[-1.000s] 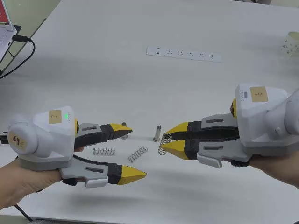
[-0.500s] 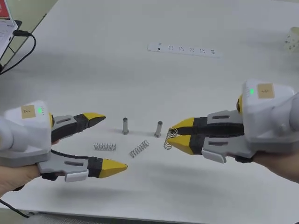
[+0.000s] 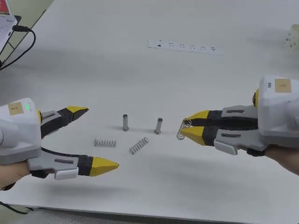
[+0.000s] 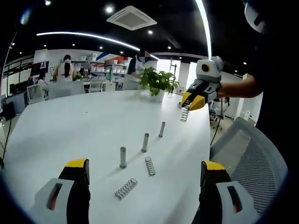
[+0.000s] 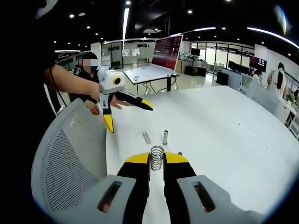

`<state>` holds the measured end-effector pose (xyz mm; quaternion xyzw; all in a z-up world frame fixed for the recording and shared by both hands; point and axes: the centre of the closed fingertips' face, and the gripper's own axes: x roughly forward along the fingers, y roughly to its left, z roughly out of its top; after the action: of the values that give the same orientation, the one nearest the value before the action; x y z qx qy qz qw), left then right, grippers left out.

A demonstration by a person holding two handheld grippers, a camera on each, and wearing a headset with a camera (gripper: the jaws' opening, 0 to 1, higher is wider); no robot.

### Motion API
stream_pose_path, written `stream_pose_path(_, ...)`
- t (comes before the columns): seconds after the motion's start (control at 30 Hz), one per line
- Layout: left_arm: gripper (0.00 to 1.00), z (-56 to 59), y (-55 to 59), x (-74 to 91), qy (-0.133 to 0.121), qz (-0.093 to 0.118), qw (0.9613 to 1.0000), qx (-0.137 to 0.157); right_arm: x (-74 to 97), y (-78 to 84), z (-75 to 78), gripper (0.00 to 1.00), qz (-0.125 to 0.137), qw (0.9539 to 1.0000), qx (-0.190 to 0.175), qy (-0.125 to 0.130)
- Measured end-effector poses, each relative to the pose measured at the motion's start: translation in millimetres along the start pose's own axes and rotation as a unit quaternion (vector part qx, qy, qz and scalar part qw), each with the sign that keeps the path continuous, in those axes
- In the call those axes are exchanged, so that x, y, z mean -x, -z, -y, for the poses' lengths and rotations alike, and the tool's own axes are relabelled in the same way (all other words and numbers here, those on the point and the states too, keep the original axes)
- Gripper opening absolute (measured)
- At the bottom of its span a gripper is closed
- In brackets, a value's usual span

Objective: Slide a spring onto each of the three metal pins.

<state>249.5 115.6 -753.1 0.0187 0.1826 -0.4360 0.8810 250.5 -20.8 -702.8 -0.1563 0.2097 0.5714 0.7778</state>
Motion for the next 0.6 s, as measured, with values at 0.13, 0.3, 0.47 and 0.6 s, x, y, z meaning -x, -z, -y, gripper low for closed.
stream_pose_path(0.13, 0.98, -0.3, 0.9, -0.8, -0.002, -0.002, 1.0, 0.002, 4.2, 3.9, 3.9, 0.08, -0.003, 1.0, 0.0, 0.009)
stream_pose_path(0.3, 0.98, -1.8, 5.0, -1.8, -0.003, -0.004, 1.0, 0.005, 9.2, 9.5, 11.4, 0.08, -0.009, 0.9997, 0.003, 0.024)
stream_pose_path(0.47, 0.98, -2.0, 6.8, -0.3, -0.003, -0.006, 0.9999, 0.009, 18.9, 15.6, 25.0, 0.08, -0.011, 0.9988, -0.005, 0.047)
stream_pose_path(0.6, 0.98, -3.5, 6.4, 0.6, -0.006, -0.005, 0.9999, 0.012, 25.4, 19.7, 37.4, 0.08, -0.012, 0.9976, -0.012, 0.067)
